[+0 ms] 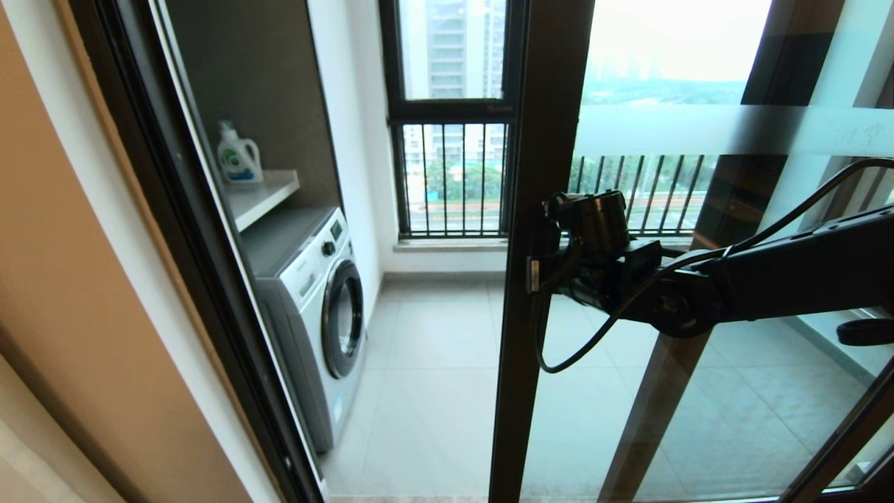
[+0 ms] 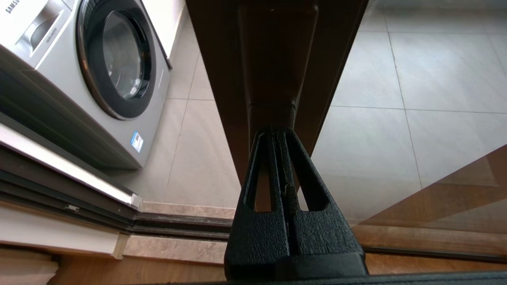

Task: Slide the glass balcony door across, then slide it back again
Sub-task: Open the slid door

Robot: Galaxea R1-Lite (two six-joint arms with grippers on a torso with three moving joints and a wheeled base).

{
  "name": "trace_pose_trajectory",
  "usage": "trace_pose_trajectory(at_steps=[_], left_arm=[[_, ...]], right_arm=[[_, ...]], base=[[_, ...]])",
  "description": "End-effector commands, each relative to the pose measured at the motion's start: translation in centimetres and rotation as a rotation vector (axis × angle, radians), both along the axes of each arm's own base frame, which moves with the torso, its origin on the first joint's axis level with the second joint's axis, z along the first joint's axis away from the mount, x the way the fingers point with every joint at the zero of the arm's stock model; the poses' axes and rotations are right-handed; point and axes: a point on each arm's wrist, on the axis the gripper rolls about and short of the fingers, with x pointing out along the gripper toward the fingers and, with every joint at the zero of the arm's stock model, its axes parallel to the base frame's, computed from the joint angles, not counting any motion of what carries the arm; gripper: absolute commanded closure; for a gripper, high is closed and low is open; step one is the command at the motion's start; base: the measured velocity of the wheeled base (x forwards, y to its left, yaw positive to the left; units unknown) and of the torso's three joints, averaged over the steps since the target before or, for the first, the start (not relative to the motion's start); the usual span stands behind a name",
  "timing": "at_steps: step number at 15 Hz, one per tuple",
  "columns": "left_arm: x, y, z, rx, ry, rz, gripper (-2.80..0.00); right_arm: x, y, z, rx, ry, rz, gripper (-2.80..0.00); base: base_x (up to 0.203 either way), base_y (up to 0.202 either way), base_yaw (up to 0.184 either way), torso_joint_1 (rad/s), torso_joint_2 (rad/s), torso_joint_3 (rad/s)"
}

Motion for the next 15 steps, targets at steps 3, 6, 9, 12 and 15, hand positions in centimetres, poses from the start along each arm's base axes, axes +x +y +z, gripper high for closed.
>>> trace_pose_trajectory(at_steps=[3, 6, 9, 12, 15], left_arm=[[0.0, 0.0, 0.0, 0.000, 0.002, -0.001, 0.00], [0.0, 0.0, 0.0, 0.000, 0.003, 0.000, 0.00], [0.0, 0.0, 0.0, 0.000, 0.001, 0.000, 0.00], [0.0, 0.0, 0.0, 0.000, 0.002, 0.000, 0.00], [0.0, 0.0, 0.0, 0.000, 0.002, 0.000, 0.00]], right_arm=[[-1.6, 1.9, 1.4, 0.016, -0.033, 0.060, 0.00], [-1.2, 2.0, 0.8, 0.011, -0.022, 0.058, 0.00], [0.6, 0.7, -1.0, -0.003, 0.013, 0.009, 0.00], [2.1, -0.2, -1.9, 0.010, 0.029, -0.001, 0.00], [2.1, -0.3, -1.7, 0.010, 0.022, -0.007, 0.00]], base=[[0.000, 0.000, 0.000, 0.000, 0.00, 0.000], [0.000, 0.000, 0.000, 0.000, 0.00, 0.000], [0.000, 0.000, 0.000, 0.000, 0.00, 0.000], [0.000, 0.000, 0.000, 0.000, 0.00, 0.000], [0.000, 0.000, 0.000, 0.000, 0.00, 0.000]])
